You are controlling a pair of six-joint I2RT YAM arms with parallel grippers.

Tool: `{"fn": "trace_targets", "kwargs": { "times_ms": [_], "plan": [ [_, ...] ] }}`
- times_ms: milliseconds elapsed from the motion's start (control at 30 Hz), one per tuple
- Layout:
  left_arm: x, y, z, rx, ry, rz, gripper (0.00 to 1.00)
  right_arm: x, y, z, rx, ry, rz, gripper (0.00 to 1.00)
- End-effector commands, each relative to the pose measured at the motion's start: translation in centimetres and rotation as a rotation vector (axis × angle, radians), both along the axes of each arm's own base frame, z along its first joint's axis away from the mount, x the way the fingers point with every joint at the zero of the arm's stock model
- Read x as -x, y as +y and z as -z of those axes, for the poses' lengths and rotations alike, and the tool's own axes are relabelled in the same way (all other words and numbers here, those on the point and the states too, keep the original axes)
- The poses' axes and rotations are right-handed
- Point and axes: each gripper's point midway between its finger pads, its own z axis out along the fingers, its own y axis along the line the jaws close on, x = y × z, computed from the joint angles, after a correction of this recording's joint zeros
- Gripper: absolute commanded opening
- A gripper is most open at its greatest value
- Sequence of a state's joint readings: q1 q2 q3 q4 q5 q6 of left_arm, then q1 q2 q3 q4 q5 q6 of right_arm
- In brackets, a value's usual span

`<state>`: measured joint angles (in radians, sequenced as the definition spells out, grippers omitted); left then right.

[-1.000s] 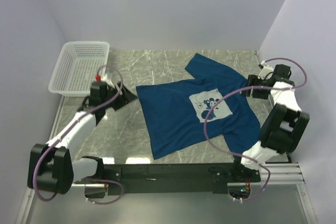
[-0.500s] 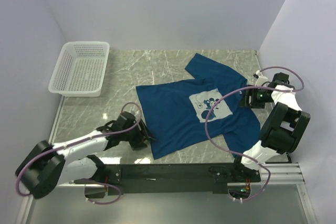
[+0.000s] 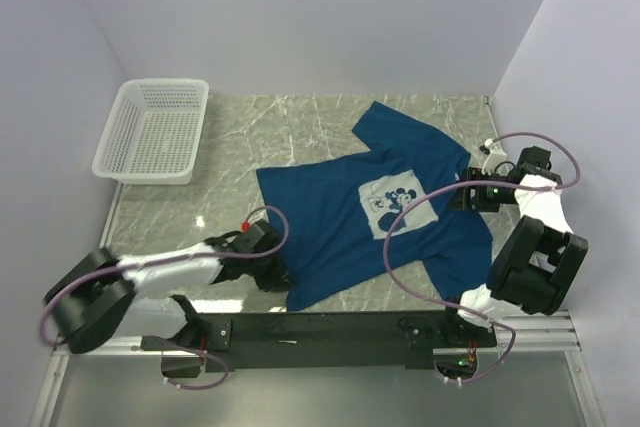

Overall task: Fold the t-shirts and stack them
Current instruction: Flatten the tshirt out

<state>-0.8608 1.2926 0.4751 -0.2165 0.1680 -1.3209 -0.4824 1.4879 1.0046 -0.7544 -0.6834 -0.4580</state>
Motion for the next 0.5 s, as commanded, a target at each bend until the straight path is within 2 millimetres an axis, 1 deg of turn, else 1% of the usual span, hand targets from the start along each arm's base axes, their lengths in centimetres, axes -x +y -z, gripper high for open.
{"fn": "trace_targets", "kwargs": {
  "times_ms": [0, 33, 67, 100, 167, 200, 233, 267, 300, 367, 400, 433, 467],
  "plan": [
    [2.7, 5.0, 0.1, -0.102, 0.047, -0.036, 0.07, 0.1, 0.4, -2.1, 0.014, -0.083, -0.031, 0.71],
    [2.8, 5.6, -0.5, -0.089, 0.046, -0.064, 0.07, 0.1, 0.5, -2.3, 0.010, -0.091, -0.034, 0.71],
    [2.9, 7.3, -0.7, -0.116, 0.077, -0.124, 0.06, 0.1, 0.6, -2.6, 0.014, -0.102, -0.038, 0.71],
    [2.4, 7.7, -2.4, -0.059, 0.028, -0.160, 0.06, 0.2, 0.7, -2.7, 0.012, -0.104, -0.041, 0.71],
    [1.6, 9.2, -3.7, -0.024, 0.020, -0.257, 0.07, 0.2, 0.8, -2.9, 0.012, -0.115, -0.051, 0.71],
    [1.8, 9.7, -4.6, 0.002, 0.010, -0.274, 0.08, 0.3, 0.9, -2.9, 0.011, -0.115, -0.059, 0.71],
    [2.0, 10.0, -4.9, 0.012, 0.008, -0.273, 0.09, 0.2, 0.9, -3.0, 0.009, -0.120, -0.069, 0.71],
    [2.3, 9.8, -5.4, 0.040, 0.023, -0.261, 0.12, 0.2, 1.0, -3.0, 0.009, -0.126, -0.086, 0.71],
    [2.3, 9.8, -6.1, 0.059, 0.006, -0.244, 0.30, 0.1, 1.0, -3.3, 0.009, -0.128, -0.098, 0.71],
    [2.1, 9.5, -7.5, 0.091, -0.030, -0.222, 0.49, -0.3, 1.2, -3.3, 0.015, -0.129, -0.137, 0.71],
    [1.1, 9.5, -10.0, 0.111, -0.118, -0.218, 0.65, -1.1, 1.0, -3.8, 0.030, -0.141, -0.147, 0.71],
    [0.5, 9.7, -11.4, 0.113, -0.177, -0.225, 0.73, -1.6, 1.0, -3.4, 0.029, -0.123, -0.152, 0.71],
    [-0.3, 9.9, -13.0, 0.120, -0.243, -0.235, 0.86, -2.2, 1.5, -3.3, 0.048, -0.113, -0.174, 0.71]
  ]
}}
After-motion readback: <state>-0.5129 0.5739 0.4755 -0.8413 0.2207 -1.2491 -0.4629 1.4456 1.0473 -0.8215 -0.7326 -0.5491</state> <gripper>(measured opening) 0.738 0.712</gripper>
